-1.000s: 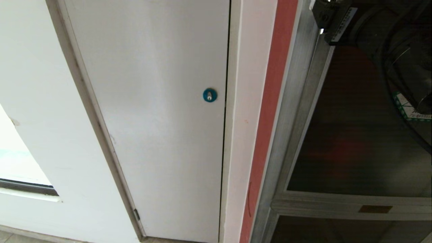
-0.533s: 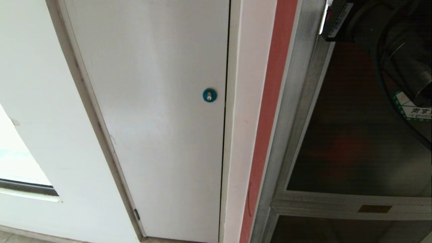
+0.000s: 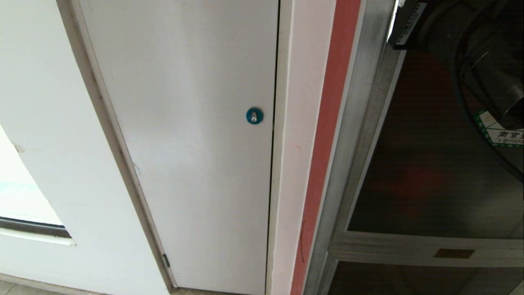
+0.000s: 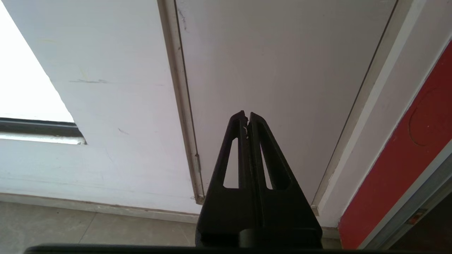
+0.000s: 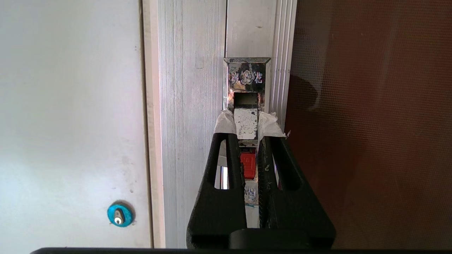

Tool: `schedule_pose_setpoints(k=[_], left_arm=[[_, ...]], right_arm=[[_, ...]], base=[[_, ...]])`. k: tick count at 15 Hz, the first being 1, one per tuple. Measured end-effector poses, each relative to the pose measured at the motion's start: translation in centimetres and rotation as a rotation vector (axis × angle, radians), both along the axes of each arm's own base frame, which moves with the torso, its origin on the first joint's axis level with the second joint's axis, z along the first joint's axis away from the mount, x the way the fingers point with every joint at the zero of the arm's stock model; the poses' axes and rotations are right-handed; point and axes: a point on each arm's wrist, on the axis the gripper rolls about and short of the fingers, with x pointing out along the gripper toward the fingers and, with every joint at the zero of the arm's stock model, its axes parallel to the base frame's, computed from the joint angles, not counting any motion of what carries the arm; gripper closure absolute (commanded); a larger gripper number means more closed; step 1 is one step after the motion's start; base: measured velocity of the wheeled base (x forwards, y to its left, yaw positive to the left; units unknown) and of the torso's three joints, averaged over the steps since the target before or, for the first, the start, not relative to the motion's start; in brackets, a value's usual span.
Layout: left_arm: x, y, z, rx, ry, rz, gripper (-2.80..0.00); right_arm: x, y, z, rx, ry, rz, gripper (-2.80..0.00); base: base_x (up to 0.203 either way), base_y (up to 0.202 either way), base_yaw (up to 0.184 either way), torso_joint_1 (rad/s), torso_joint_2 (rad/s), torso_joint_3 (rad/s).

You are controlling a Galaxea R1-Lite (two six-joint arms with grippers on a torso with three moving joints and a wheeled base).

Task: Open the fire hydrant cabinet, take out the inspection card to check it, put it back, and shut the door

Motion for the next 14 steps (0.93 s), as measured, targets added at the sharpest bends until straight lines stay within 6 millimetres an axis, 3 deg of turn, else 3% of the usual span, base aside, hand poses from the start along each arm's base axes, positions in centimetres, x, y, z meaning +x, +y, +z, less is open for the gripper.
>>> schedule_pose_setpoints(k=[6,14], left_arm=[[0.0,0.0,0.0,0.000,0.000,0.000,0.00],[0.0,0.0,0.0,0.000,0.000,0.000,0.00]], right_arm=[[-2.5,-0.6,-0.2,-0.022,0.037,0.031,0.00],[-7.1,-3.6,0.6,-0.020,0.045,0.040,0.00]], base=[[0.000,0.000,0.000,0.000,0.00,0.000],[0.000,0.000,0.000,0.000,0.00,0.000]])
